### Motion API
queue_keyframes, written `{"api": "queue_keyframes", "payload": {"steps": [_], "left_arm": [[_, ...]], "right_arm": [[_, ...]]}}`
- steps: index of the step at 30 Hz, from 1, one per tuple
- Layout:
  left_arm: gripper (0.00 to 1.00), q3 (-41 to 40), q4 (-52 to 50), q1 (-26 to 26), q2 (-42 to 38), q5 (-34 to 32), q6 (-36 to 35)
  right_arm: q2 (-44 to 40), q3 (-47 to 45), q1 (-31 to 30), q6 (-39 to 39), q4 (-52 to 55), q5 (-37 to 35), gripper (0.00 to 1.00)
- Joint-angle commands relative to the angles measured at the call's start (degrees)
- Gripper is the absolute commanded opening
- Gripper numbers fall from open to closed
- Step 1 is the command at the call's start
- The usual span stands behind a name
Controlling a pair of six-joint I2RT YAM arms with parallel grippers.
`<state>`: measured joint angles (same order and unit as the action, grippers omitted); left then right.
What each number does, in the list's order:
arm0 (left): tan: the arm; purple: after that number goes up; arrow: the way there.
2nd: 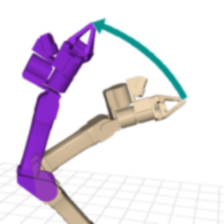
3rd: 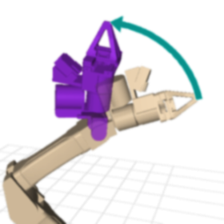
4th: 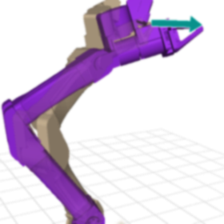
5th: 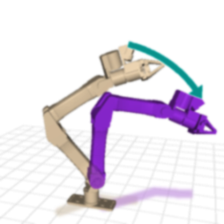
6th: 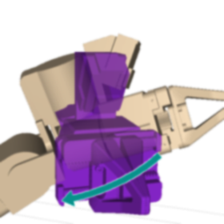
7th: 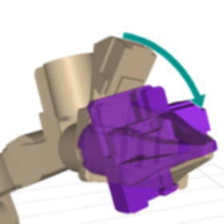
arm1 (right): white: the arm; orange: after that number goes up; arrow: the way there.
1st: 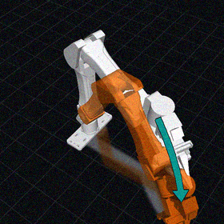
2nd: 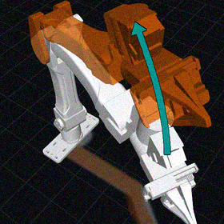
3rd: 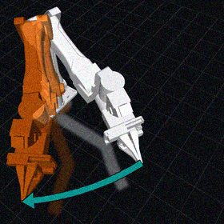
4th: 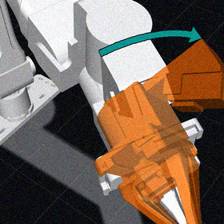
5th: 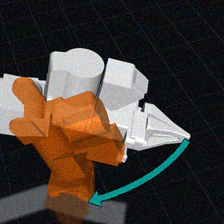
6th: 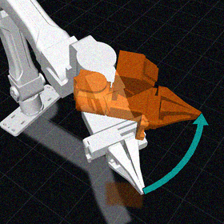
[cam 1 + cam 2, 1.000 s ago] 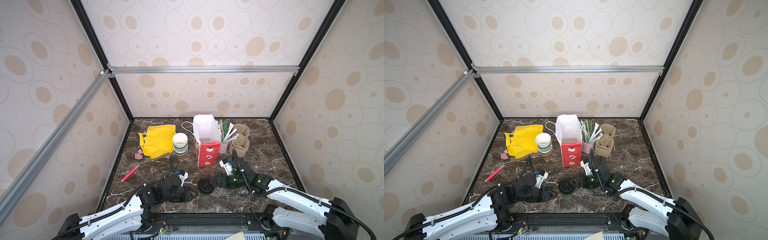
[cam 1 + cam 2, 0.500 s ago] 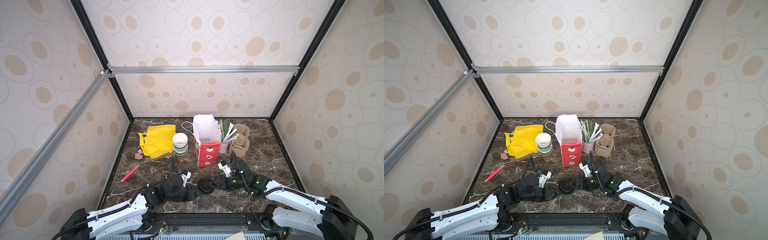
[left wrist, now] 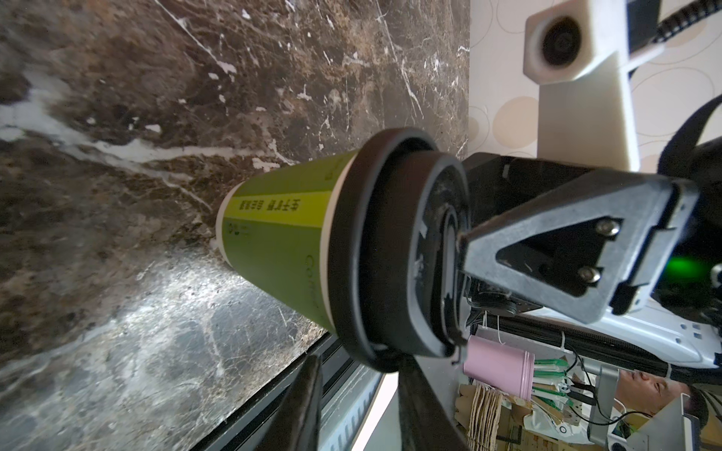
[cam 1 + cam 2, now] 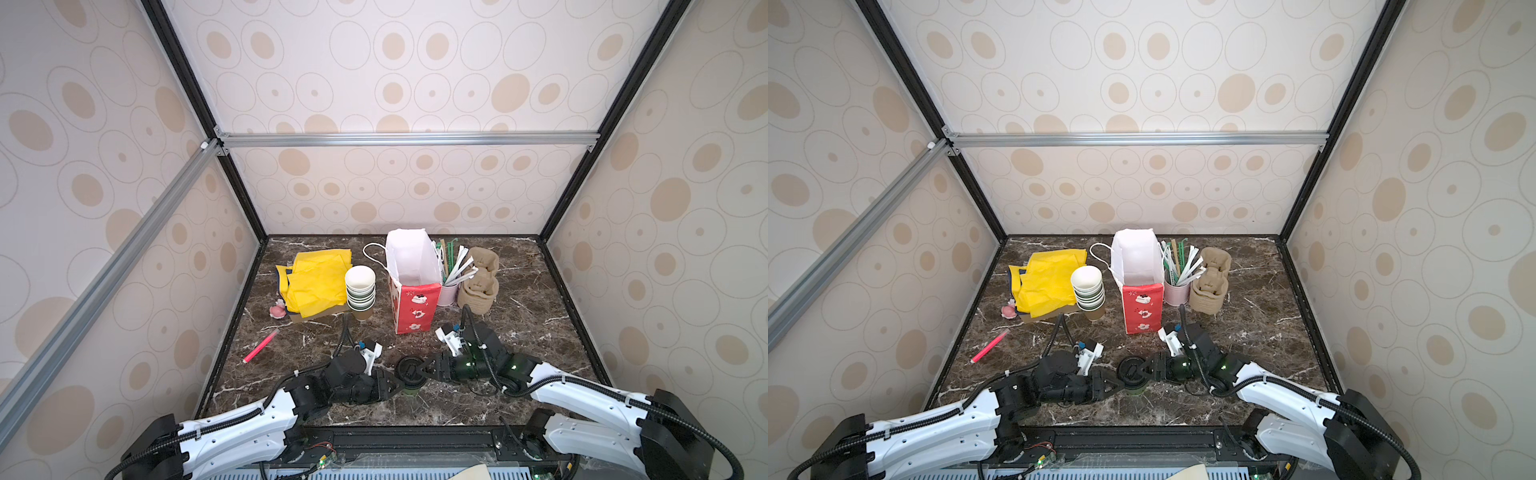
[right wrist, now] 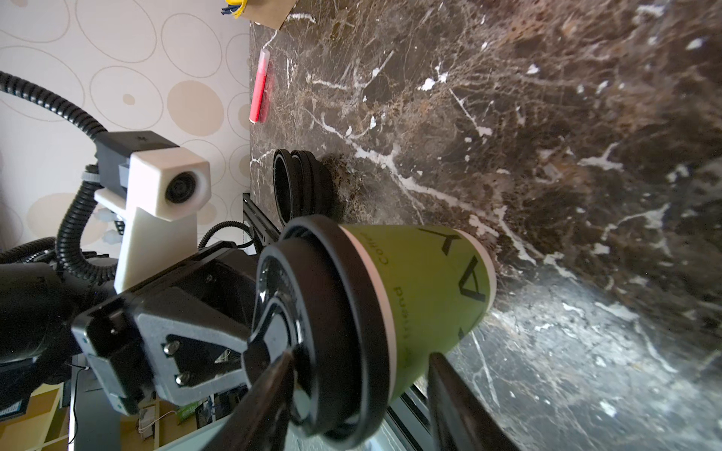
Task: Pack a coffee takeout order
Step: Close the lid on the coffee cup.
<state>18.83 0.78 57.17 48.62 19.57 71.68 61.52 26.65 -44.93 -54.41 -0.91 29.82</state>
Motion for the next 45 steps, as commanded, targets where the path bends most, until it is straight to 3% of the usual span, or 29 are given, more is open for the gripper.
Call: {"api": "queue_keyframes", "payload": {"steps": [1, 7, 17, 22, 26, 29, 32, 38, 45], "left_arm": [[0.31, -1.43, -1.67, 0.24, 0.94, -2.98, 1.58], [0.29, -1.41, -5.34, 0.27, 1.75, -3.94, 0.92], [0.51, 3.4, -8.03, 0.19, -1.83, -6.2, -2.74], [0.56, 5.79, -9.7, 0.17, -3.77, -6.9, -4.55], [0.58, 10.42, -19.99, 0.18, -4.88, -9.13, -8.72], [0.6, 15.78, -26.99, 0.11, -5.18, -15.23, -12.66], [0.66, 17.7, -24.27, -0.3, -2.12, -17.57, -14.71], [0.71, 15.72, -14.29, -1.35, 5.33, -14.43, -14.64], [0.64, 13.71, -10.47, -1.85, 7.93, -12.01, -13.63]], "right_arm": [[0.36, -1.34, 0.14, -0.52, 0.73, -0.2, 0.56], [0.27, -1.31, 0.12, -0.68, 0.3, -0.07, 0.56], [-2.25, 1.76, 0.18, -0.41, 1.62, -1.37, 0.63], [-3.77, 2.8, 0.89, 0.83, 4.43, -2.06, 0.65], [-7.83, 4.63, 2.11, 2.38, 11.56, -4.93, 0.65], [-12.59, 3.76, 3.0, 0.5, 14.19, -10.24, 0.62], [-13.78, 2.64, 3.18, -2.39, 12.37, -13.43, 0.54], [-9.11, 1.28, 3.18, -4.61, 6.78, -9.48, 0.44], [-4.96, -1.08, 3.24, -6.65, -0.36, -5.54, 0.34]]}}
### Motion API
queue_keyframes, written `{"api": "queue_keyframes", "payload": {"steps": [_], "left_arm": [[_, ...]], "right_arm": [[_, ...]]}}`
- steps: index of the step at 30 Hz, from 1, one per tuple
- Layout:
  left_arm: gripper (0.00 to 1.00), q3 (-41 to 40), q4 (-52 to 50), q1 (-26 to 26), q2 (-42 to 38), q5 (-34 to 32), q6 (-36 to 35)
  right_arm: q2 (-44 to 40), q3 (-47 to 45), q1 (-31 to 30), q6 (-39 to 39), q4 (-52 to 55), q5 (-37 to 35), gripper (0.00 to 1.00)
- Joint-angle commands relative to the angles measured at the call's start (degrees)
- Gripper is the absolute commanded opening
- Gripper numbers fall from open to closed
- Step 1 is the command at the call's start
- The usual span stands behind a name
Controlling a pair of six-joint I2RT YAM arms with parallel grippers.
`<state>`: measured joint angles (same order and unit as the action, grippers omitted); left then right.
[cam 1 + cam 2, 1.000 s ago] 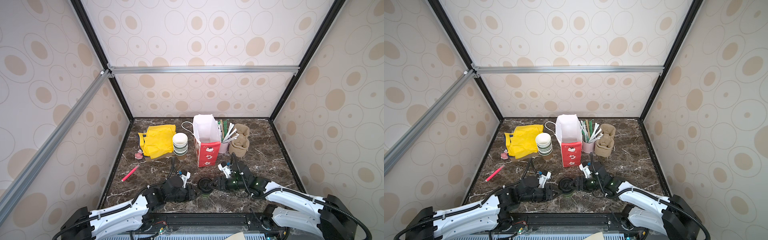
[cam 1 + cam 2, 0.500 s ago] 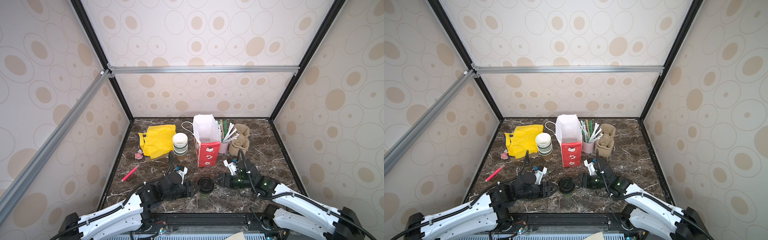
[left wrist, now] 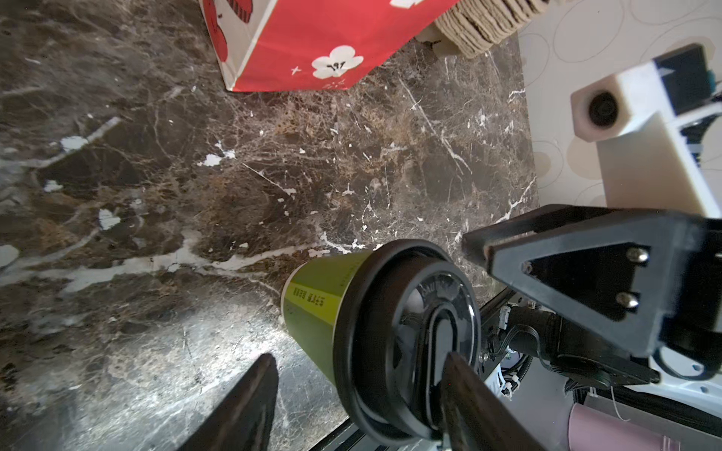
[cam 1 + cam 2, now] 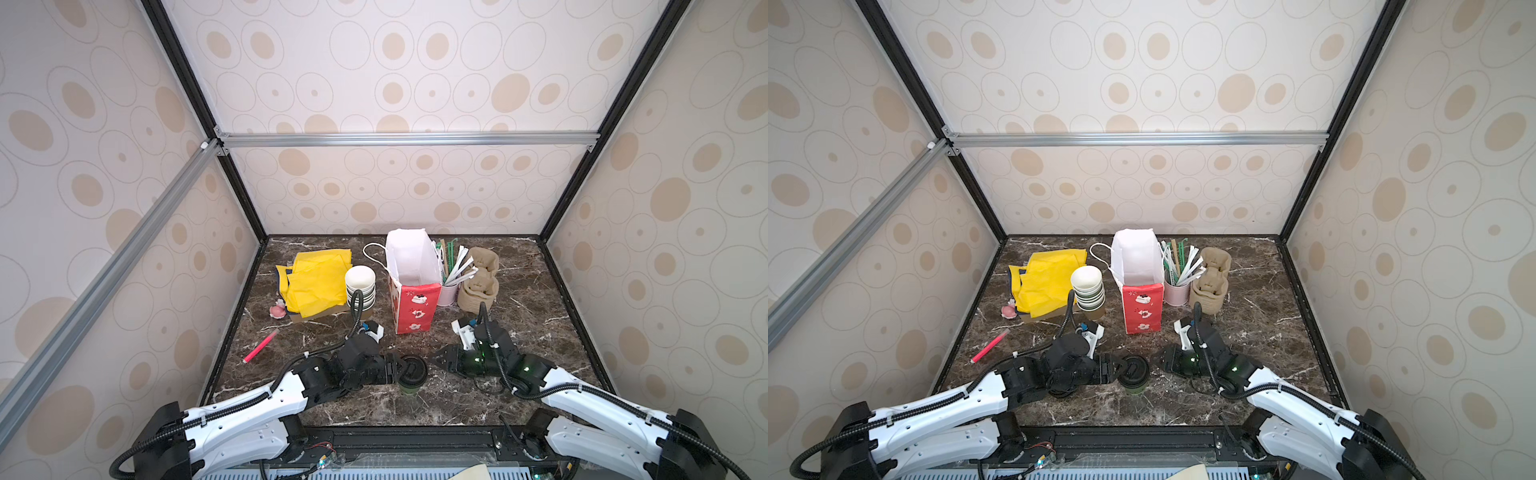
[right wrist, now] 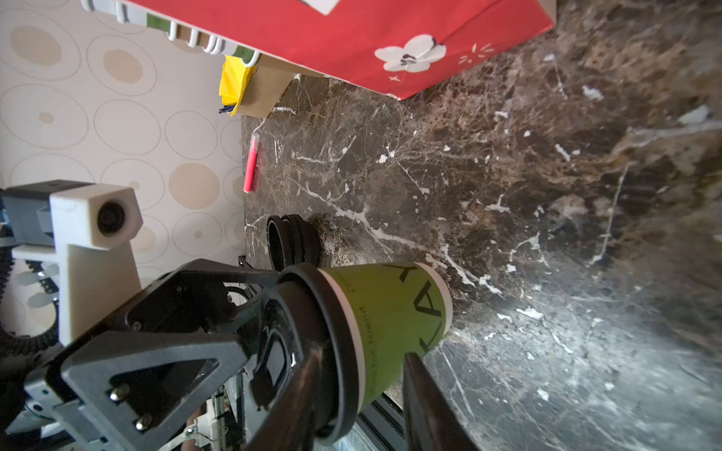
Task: Pack a coffee takeout order
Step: Close the lid on the coffee cup.
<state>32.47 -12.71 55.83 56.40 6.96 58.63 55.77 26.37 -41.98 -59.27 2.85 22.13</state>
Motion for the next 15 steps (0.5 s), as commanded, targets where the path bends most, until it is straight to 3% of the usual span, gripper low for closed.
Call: {"api": "queue_keyframes", "payload": {"steps": [1, 15], "left_arm": [[0.62, -0.25, 3.25, -0.5, 0.12, 0.61, -0.37], [0.49, -3.34, 3.83, -0.64, 1.56, 2.26, 0.61]], "right_arm": [[1.27, -1.01, 0.25, -2.07, -4.84, 2.85, 0.33], [4.61, -4.72, 0.28, -2.85, -8.47, 5.04, 0.29]]}}
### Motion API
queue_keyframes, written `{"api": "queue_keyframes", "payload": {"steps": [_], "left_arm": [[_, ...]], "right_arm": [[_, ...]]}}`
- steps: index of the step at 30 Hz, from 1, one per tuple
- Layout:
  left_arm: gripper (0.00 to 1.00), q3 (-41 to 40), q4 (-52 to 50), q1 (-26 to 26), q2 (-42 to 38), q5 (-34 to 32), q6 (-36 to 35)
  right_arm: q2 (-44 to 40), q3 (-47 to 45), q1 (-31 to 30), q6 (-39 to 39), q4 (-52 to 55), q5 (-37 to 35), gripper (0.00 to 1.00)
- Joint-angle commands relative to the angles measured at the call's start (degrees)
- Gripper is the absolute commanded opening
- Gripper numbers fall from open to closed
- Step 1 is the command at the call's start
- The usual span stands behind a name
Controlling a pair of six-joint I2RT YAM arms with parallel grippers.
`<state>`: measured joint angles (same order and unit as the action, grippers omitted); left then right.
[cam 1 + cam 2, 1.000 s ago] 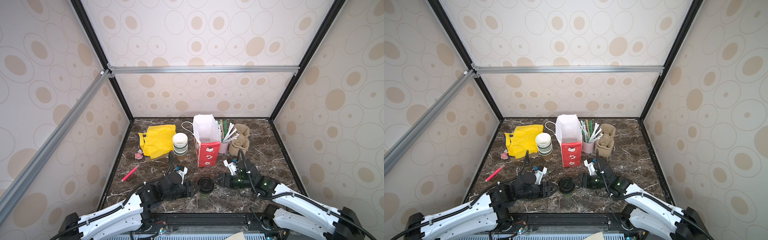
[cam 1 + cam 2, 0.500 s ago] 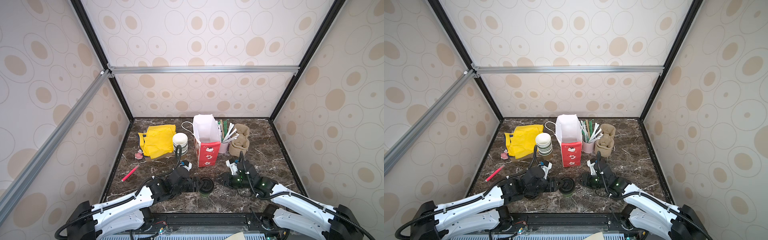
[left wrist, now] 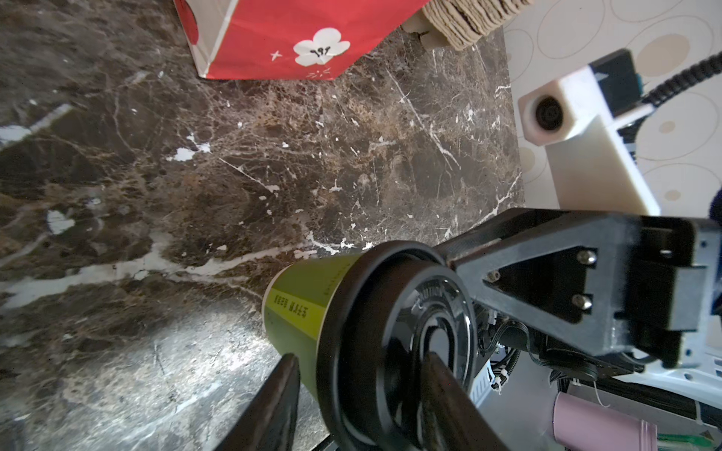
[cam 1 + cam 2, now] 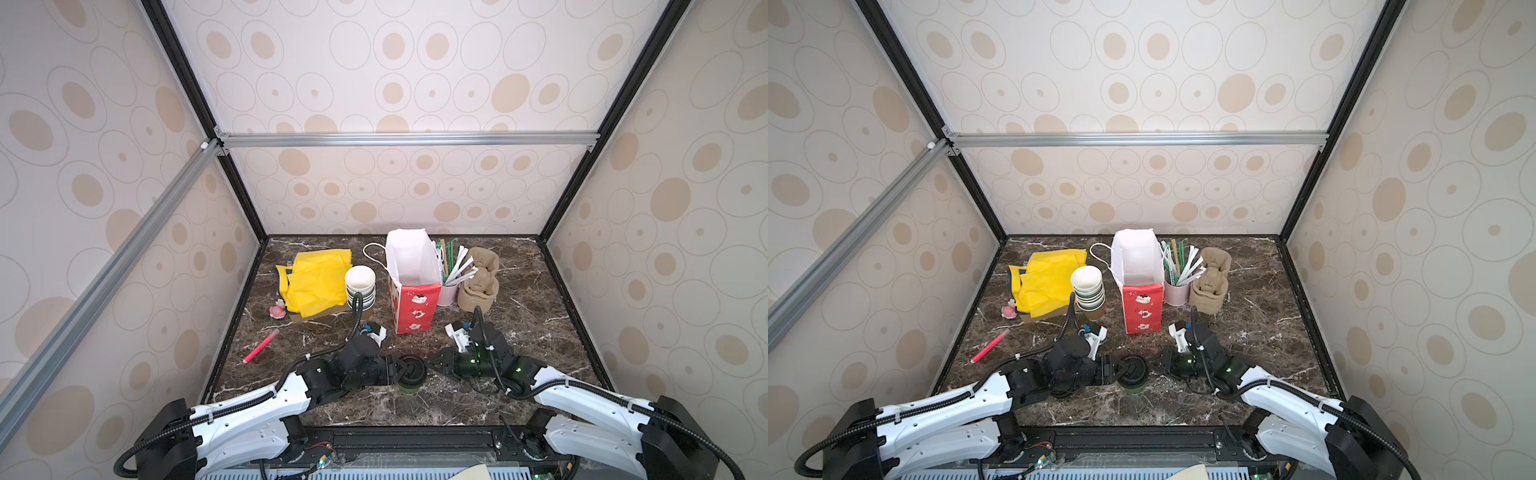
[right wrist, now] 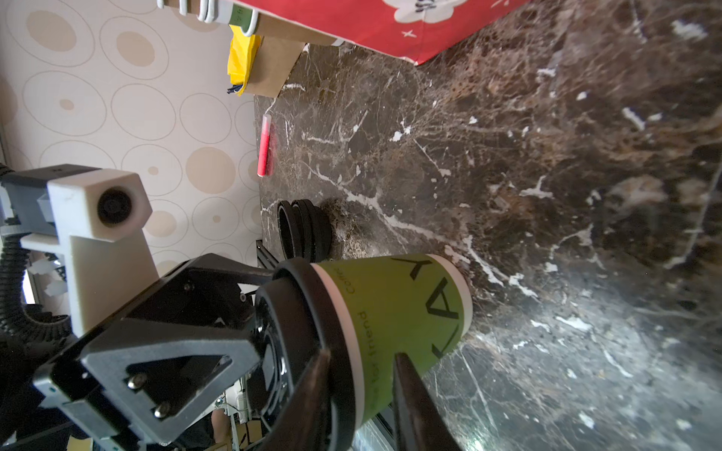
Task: Pack a coffee takeout order
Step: Close the lid on the coffee cup.
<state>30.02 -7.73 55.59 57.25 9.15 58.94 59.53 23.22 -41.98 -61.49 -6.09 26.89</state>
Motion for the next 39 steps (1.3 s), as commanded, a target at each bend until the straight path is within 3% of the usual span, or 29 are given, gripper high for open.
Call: {"api": "queue_keyframes", "payload": {"steps": [1, 9, 12, 16, 22, 31, 39], "left_arm": [[0.48, -1.09, -1.28, -0.4, 0.9, 0.23, 0.3], [0.46, -1.92, -2.11, -0.4, 1.2, 0.92, 0.21], [0.47, -1.74, -2.12, -0.4, 0.94, 0.51, 0.17], [0.47, -1.97, -1.48, -0.4, 1.11, 0.65, 0.13], [0.46, -1.98, -1.15, -0.35, 0.78, 0.77, 0.21], [0.45, -2.25, -1.13, -0.39, 0.58, 0.7, 0.35], [0.43, -2.42, -1.68, -0.42, 0.31, 0.61, 0.39]], "right_arm": [[0.89, -1.81, 0.24, -0.43, 1.1, -0.18, 0.29], [-0.56, -0.28, 0.23, 2.79, 6.63, -0.32, 0.32], [-6.52, 4.45, 0.23, 6.71, 14.25, -1.77, 0.44], [-14.68, 4.72, 0.26, 8.63, 24.47, -4.39, 0.47], [-13.43, -1.05, -0.41, 1.77, 12.08, 5.47, 0.42], [-6.19, -2.72, -1.08, -0.73, 0.69, 8.14, 0.39], [-1.31, -4.24, -1.15, -0.87, -2.66, 7.34, 0.34]]}}
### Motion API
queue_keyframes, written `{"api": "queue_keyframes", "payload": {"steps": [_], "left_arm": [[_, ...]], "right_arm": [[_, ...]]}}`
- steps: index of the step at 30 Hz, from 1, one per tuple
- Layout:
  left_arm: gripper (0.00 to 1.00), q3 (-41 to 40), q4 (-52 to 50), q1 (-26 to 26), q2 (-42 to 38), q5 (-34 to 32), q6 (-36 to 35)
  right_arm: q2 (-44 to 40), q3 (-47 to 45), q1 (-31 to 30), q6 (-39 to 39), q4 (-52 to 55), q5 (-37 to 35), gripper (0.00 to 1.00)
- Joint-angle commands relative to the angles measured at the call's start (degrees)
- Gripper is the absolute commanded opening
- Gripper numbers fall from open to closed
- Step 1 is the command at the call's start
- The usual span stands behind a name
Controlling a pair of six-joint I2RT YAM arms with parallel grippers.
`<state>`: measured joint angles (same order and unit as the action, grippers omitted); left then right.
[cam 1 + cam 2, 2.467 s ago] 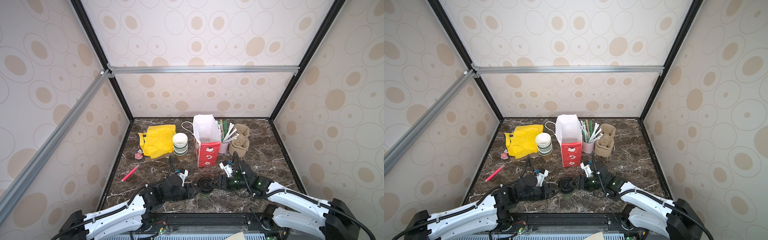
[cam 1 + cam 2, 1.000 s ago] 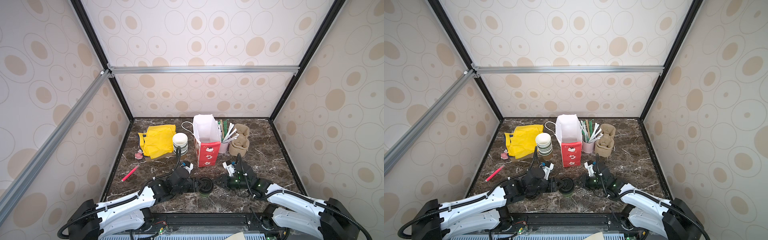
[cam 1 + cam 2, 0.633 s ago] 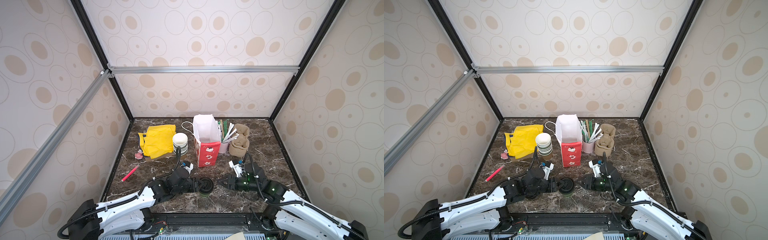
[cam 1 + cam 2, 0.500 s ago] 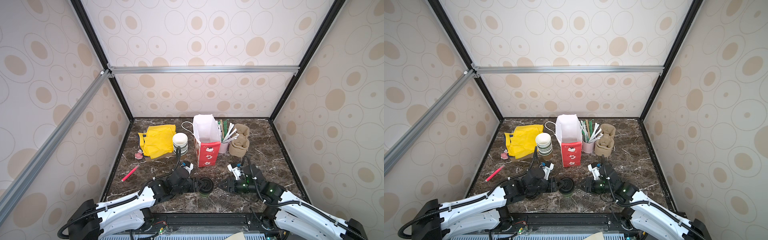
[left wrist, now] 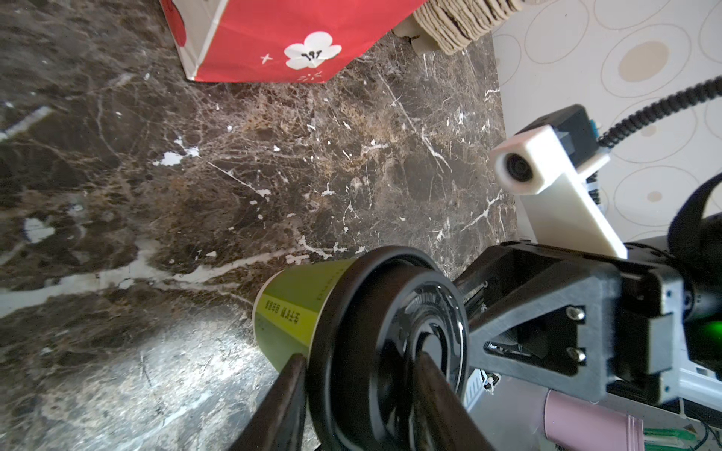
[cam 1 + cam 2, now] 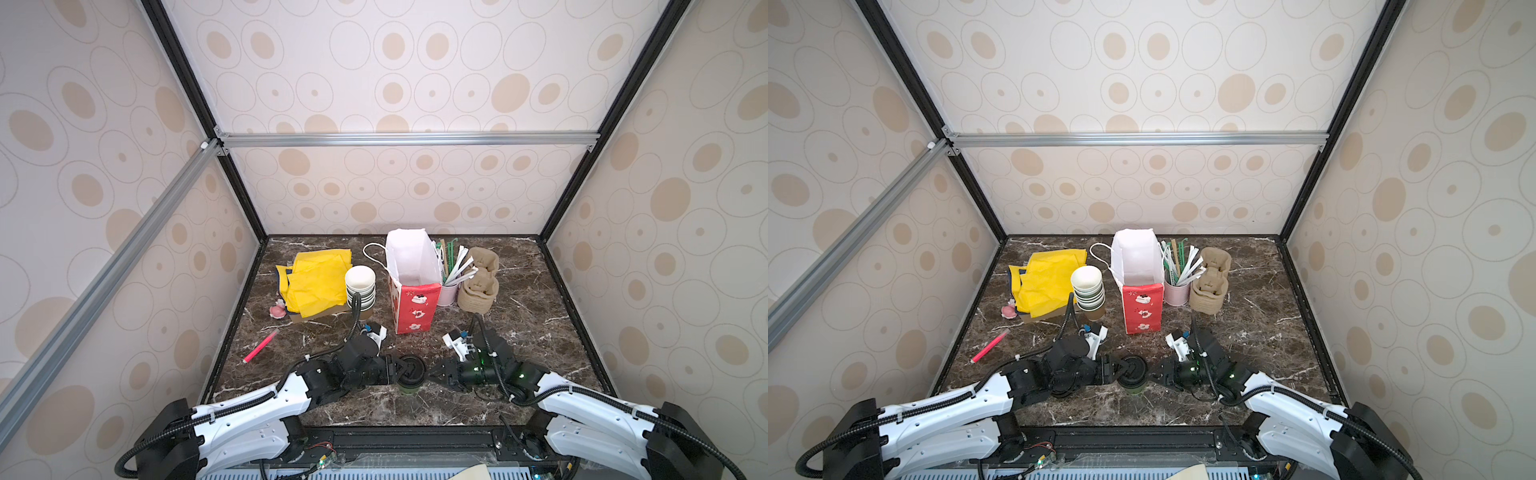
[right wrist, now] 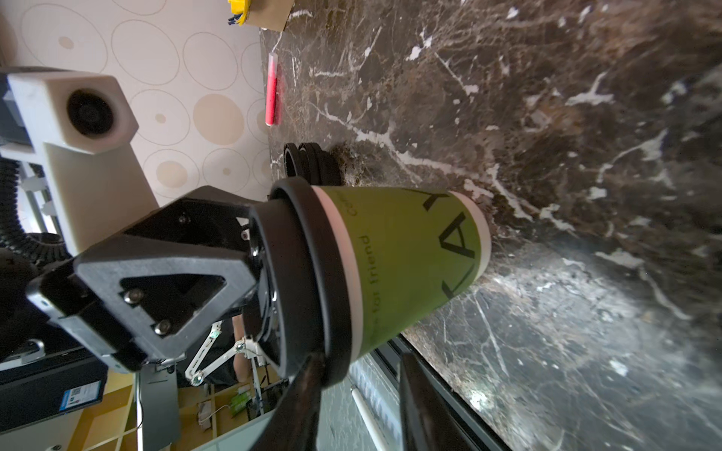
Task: Pack a coffee takeout order
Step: Close the lid on the coffee cup.
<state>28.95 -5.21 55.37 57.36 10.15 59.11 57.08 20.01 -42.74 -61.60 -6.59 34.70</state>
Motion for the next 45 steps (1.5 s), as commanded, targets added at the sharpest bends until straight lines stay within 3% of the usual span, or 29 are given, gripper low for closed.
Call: {"api": "queue_keyframes", "payload": {"steps": [1, 10, 14, 19, 27, 33, 45], "left_arm": [[0.42, -1.41, -4.15, -0.19, 0.17, -0.37, 0.3], [0.42, -2.85, -4.2, -0.17, -0.41, -0.4, 0.69], [0.45, -2.35, -4.54, -0.18, -1.36, -0.96, 0.48], [0.53, -1.45, -3.98, -0.18, -2.25, -1.69, -0.14], [0.59, -0.08, -3.41, -0.27, -3.07, -2.07, -0.75], [0.58, -0.11, -2.27, -0.27, -2.49, -1.65, -1.1], [0.54, -0.4, -1.35, -0.27, -1.25, -0.84, -0.84]], "right_arm": [[1.45, -1.16, -0.41, -0.48, -1.84, -0.68, 0.34], [2.47, -1.67, -0.37, 3.26, 7.92, -6.05, 0.34], [-2.61, 2.28, -0.41, 4.63, 10.2, -5.66, 0.42], [-9.58, 7.75, 0.0, 7.82, 19.16, -11.78, 0.57], [1.65, 9.88, -0.45, 7.01, 10.79, -3.16, 0.68], [6.49, 9.88, -1.06, 4.63, 3.51, 0.53, 0.76], [14.23, 8.15, -2.53, 3.64, -0.39, 0.24, 0.72]]}}
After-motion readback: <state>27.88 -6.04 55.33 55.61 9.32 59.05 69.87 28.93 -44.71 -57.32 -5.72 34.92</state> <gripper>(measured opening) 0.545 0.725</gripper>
